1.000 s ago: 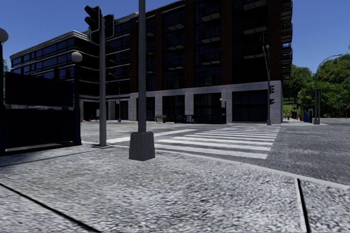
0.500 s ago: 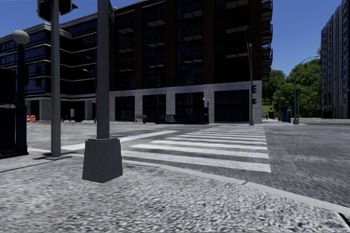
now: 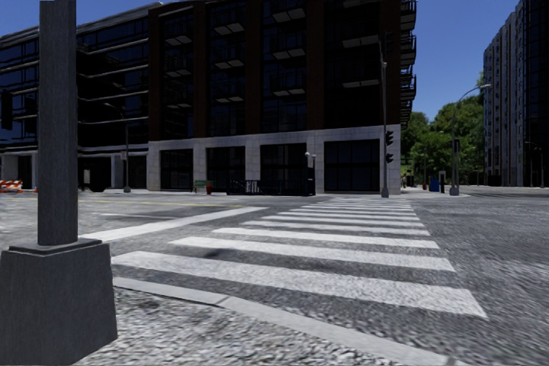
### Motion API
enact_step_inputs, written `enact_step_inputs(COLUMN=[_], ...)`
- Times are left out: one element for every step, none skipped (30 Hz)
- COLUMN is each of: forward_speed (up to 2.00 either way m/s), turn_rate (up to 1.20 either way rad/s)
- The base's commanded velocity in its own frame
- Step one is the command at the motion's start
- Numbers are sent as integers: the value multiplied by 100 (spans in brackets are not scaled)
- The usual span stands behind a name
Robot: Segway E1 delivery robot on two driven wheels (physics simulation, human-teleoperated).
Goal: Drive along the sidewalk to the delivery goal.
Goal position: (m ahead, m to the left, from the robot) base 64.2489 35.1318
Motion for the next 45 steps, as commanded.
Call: enact_step_inputs(forward_speed=[200,200,200,200,200,200,200,200,200,200,200,200,200,200,200,200,195,186,186,176,168,166,166,165,164,164,162,161,161,161,161,161,160,160,160,160,160,160,160,160,160,160,160,160,160], turn_rate=[-38,-38,-39,-39,-40,-40,-40,-40,-40,-40,-40,-40,-40,-40,-40,-36,-27,-16,-16,-13,-12,-12,-12,-12,-4,-4,0,0,0,0,0,0,0,0,0,0,0,0,0,0,0,0,-2,-3,-3])
